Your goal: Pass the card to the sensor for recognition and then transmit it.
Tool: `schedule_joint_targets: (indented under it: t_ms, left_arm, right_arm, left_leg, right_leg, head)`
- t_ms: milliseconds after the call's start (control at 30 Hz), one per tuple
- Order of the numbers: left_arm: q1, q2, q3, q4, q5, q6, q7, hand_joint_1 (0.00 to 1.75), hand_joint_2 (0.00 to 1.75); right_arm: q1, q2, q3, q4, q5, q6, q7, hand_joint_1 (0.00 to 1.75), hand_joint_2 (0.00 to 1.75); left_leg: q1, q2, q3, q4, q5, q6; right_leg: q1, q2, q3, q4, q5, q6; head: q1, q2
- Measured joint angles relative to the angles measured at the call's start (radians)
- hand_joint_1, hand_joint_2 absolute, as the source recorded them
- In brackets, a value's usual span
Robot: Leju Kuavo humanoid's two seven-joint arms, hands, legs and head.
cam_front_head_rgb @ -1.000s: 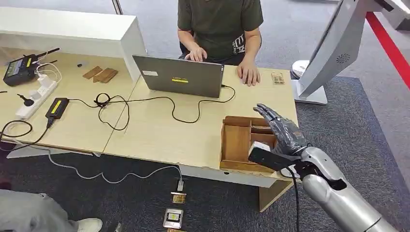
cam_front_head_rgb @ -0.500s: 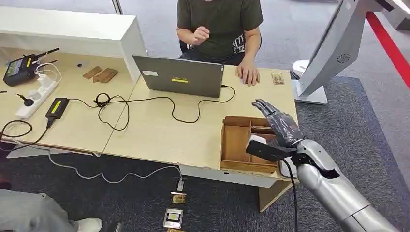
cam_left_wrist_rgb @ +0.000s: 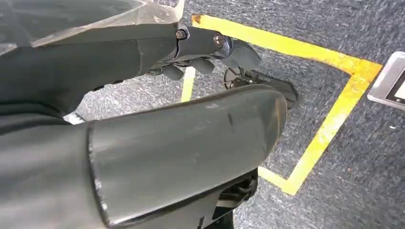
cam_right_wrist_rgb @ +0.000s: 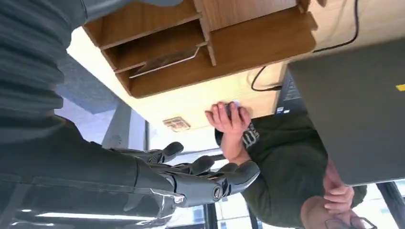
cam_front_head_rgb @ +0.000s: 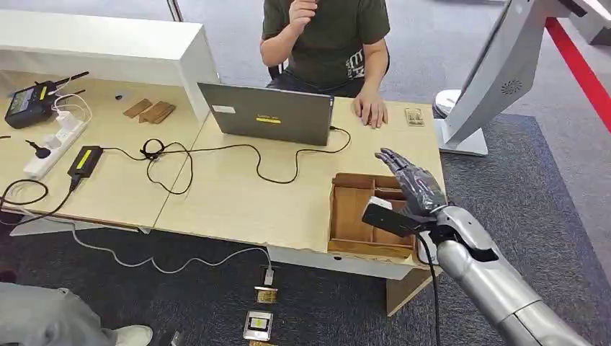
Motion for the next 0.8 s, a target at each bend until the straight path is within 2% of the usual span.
schedule_joint_targets:
  t_ms: [800]
  left_arm:
    - [0.0, 0.003, 0.0, 0.0, 0.0, 0.005, 0.012, 0.0, 0.0]
  right_arm:
    - [0.012, 0.017, -0.058, 0.034, 0.071, 0.016, -0.002, 0.0, 1.75]
  left_leg:
    - [0.0, 0.0, 0.0, 0.0, 0.0, 0.0]
  right_leg:
    - [0.0, 0.0, 0.0, 0.0, 0.0, 0.0]
  head:
    - [0.0, 0.0]
